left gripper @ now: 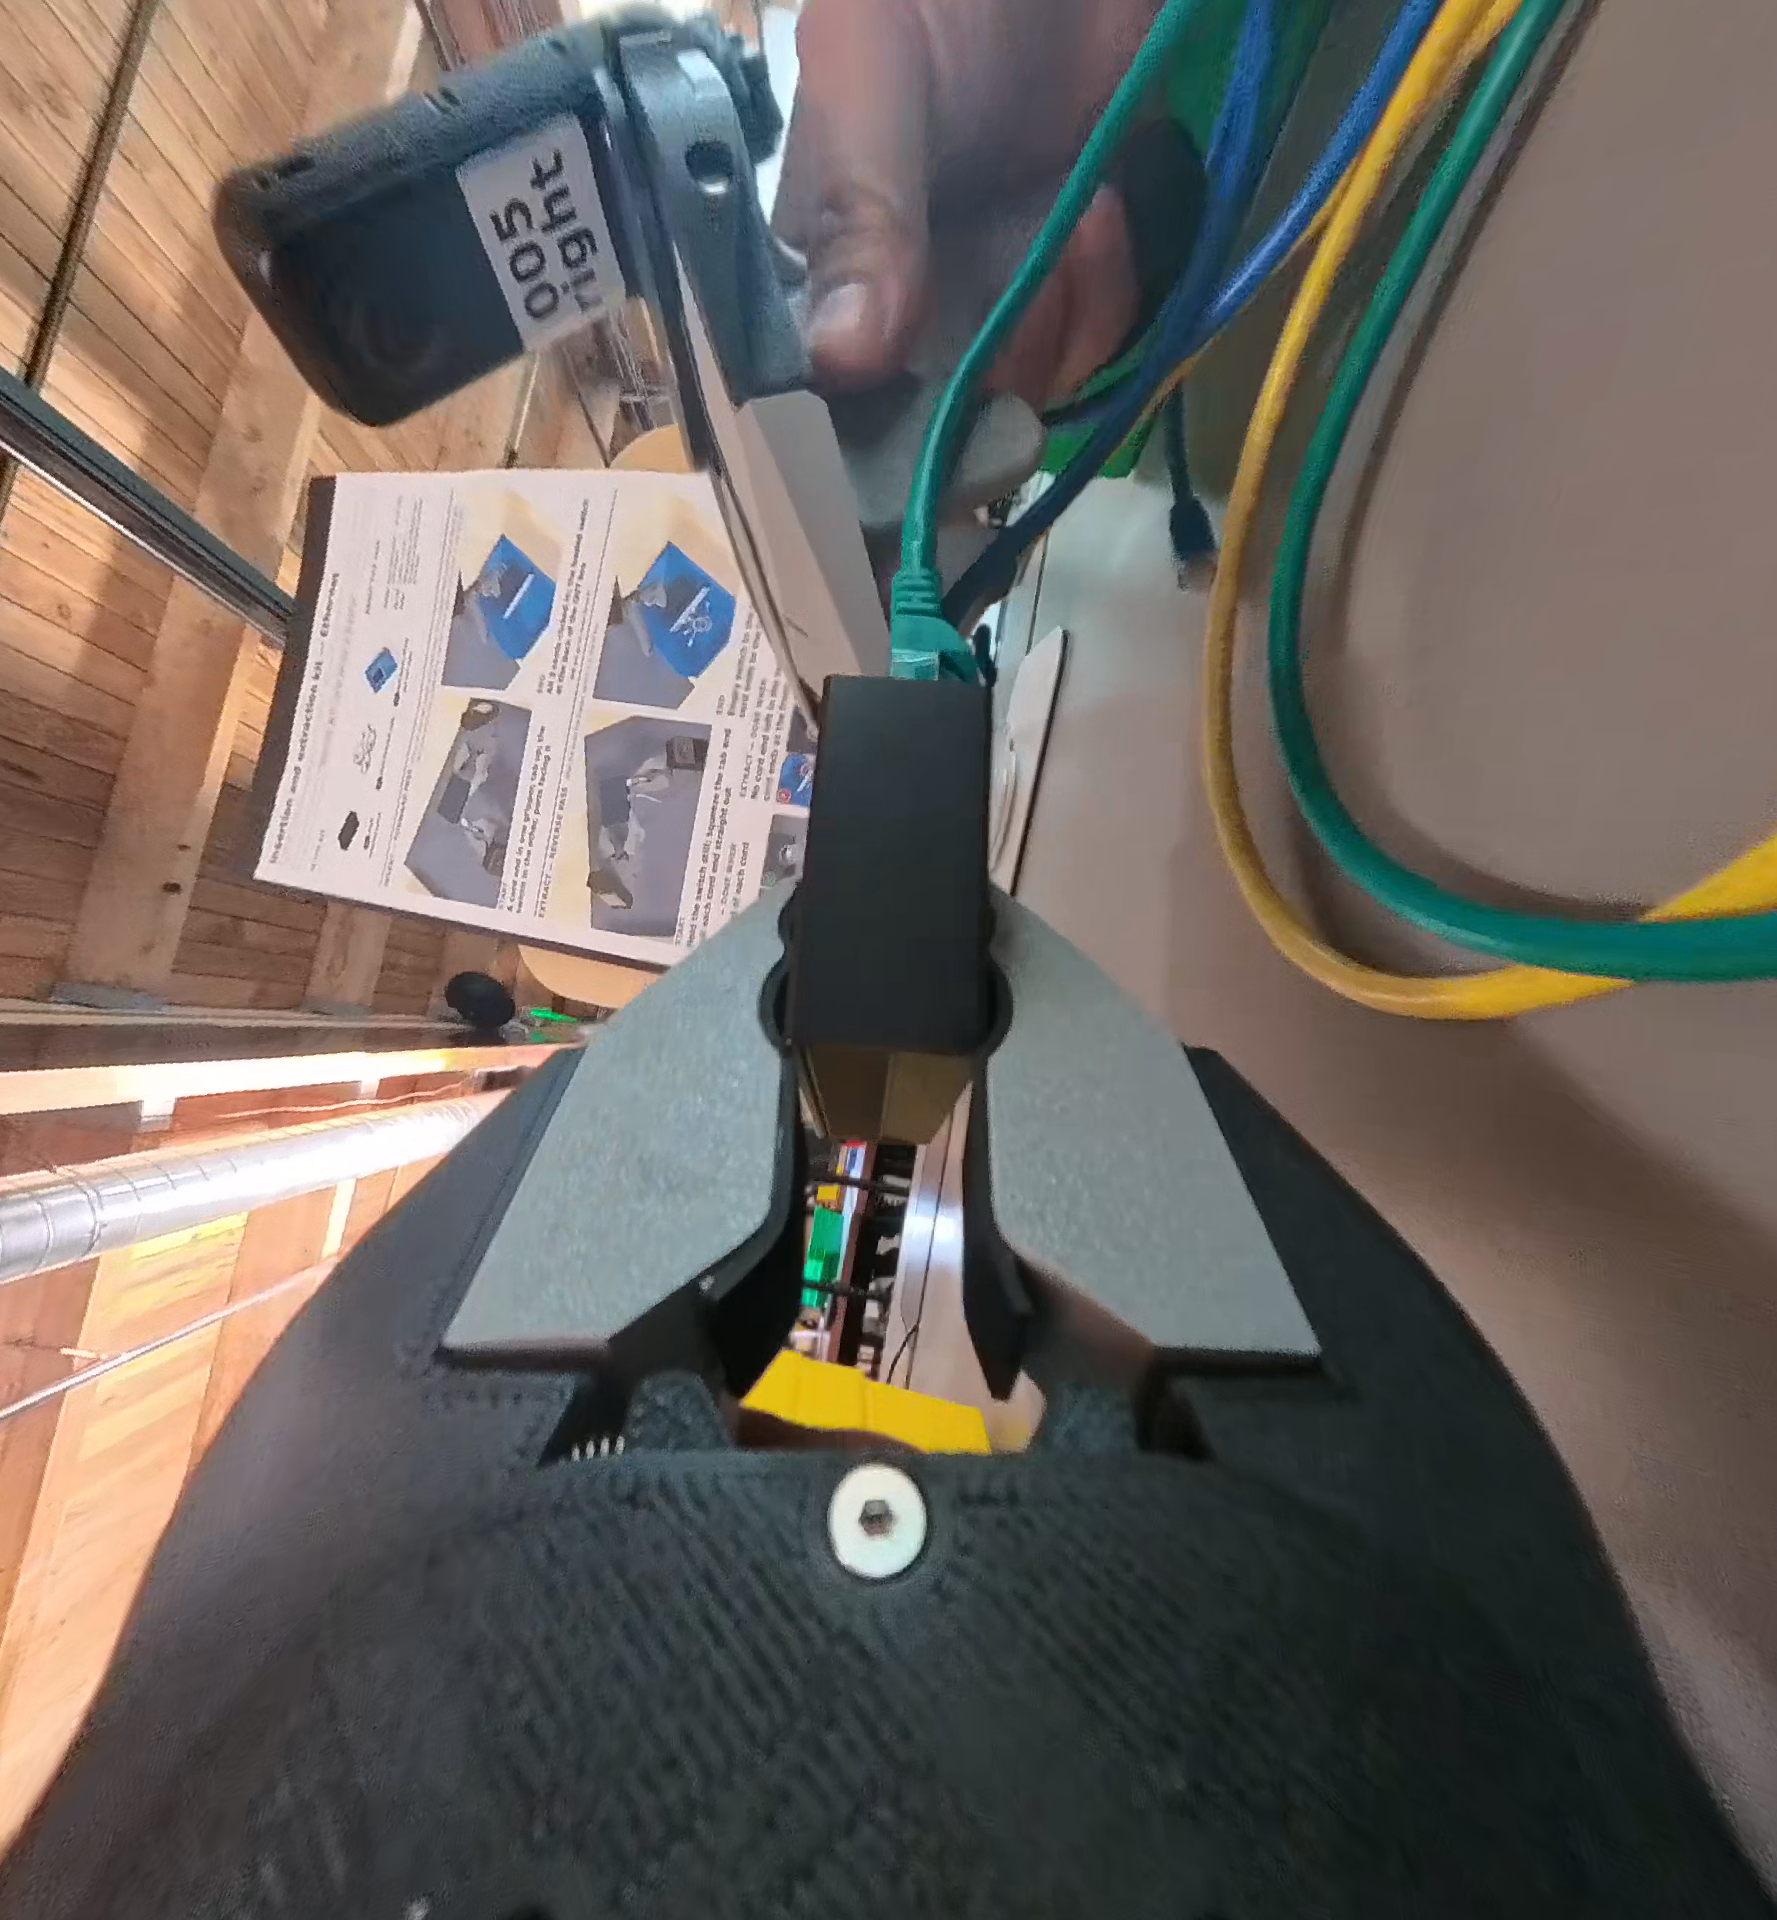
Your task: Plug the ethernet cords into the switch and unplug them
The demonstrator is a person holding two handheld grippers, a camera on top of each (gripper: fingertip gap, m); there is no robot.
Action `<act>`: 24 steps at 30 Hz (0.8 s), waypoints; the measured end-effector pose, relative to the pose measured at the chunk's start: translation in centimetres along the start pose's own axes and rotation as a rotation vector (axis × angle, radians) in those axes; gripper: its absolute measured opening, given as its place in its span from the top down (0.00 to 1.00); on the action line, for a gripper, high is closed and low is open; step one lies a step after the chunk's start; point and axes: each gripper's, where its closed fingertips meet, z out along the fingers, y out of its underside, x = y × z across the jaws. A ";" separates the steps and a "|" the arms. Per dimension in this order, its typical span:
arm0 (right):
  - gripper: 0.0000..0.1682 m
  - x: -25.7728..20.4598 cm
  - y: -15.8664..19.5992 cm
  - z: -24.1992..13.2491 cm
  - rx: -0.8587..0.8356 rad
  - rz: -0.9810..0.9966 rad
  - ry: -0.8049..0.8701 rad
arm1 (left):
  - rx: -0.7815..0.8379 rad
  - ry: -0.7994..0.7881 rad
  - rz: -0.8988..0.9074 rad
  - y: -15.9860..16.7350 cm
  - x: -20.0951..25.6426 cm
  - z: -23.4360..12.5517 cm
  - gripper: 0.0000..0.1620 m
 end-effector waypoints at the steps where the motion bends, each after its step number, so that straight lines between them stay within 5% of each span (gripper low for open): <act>1: 0.95 0.2 0.1 -0.1 -0.010 -0.010 0.022 | -0.013 -0.005 0.015 0.1 0.0 0.1 0.83; 4: 0.96 1.2 -0.2 -0.9 -0.007 -0.032 0.126 | -0.047 0.013 0.091 0.7 0.9 0.2 0.83; 10: 0.89 0.0 -5.6 -4.1 0.296 -0.039 0.139 | -0.104 0.023 0.065 1.7 1.1 0.7 0.83; 17: 0.82 -0.8 -1.4 1.8 -0.101 -0.367 0.293 | -0.216 0.195 -0.334 4.5 2.5 1.2 0.83; 24: 0.79 1.9 1.6 3.6 -0.395 -0.652 0.514 | -0.163 0.259 -0.448 2.7 3.0 1.1 0.83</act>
